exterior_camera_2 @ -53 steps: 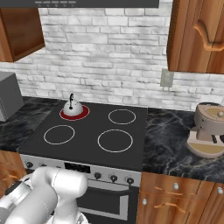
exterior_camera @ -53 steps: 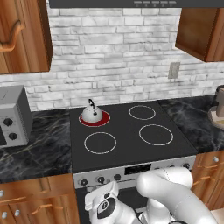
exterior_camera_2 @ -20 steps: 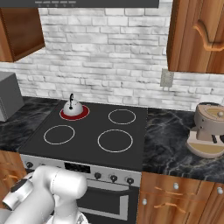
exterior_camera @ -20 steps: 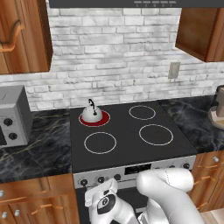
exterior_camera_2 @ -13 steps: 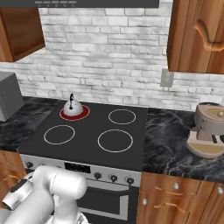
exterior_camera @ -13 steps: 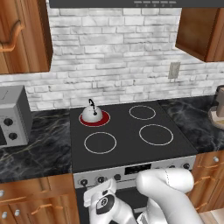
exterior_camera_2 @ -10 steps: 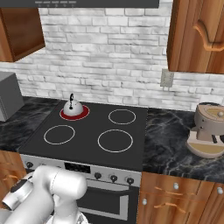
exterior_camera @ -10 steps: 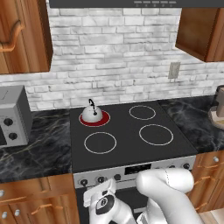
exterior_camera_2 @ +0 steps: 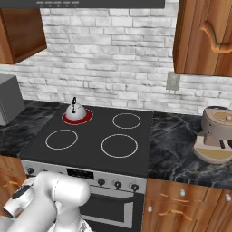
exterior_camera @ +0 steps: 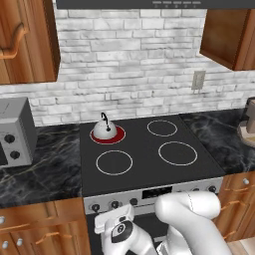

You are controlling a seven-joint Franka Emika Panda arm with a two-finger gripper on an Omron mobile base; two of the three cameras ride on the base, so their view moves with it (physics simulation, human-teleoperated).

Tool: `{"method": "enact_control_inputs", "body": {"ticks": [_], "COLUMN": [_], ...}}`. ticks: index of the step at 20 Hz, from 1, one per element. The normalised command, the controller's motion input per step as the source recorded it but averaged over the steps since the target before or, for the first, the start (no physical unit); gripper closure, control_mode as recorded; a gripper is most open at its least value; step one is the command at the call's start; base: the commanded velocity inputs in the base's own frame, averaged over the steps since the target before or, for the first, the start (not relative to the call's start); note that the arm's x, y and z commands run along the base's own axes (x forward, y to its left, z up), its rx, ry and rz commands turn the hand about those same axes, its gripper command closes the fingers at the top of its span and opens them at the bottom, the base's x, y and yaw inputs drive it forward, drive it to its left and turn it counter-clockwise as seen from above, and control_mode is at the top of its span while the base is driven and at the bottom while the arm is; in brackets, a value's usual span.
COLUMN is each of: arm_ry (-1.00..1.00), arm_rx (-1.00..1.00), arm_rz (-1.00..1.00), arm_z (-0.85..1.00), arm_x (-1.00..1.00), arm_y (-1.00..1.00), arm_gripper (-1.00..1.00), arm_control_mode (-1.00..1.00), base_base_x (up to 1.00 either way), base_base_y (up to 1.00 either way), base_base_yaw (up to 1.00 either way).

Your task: The kettle is done boiling. Turn off the stove, then wait for 300 timesteps before moving the kettle to the dining table.

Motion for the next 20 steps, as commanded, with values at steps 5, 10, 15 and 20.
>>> {"method": "enact_control_inputs", "body": {"ticks": [5,10,15,20], "arm_ry": [-0.04,-0.01,0.00,0.01], "arm_rx": [0.23,0.24,0.29,0.21], "arm_rz": [0.00,0.00,0.00,0.00], "arm_z": [-0.06,-0.03,0.00,-0.09], "arm_x": [0.00,0.00,0.00,0.00], "arm_y": [-0.01,0.00,0.00,0.00], "arm_gripper": [1.00,1.00,1.00,1.00], "arm_control_mode": [-1.00,-1.00,-1.00,-1.00], "base_base_x": [0.00,0.00,0.00,0.00], "base_base_y": [0.00,0.00,0.00,0.00], "base_base_yaw": [0.00,0.00,0.00,0.00]}}
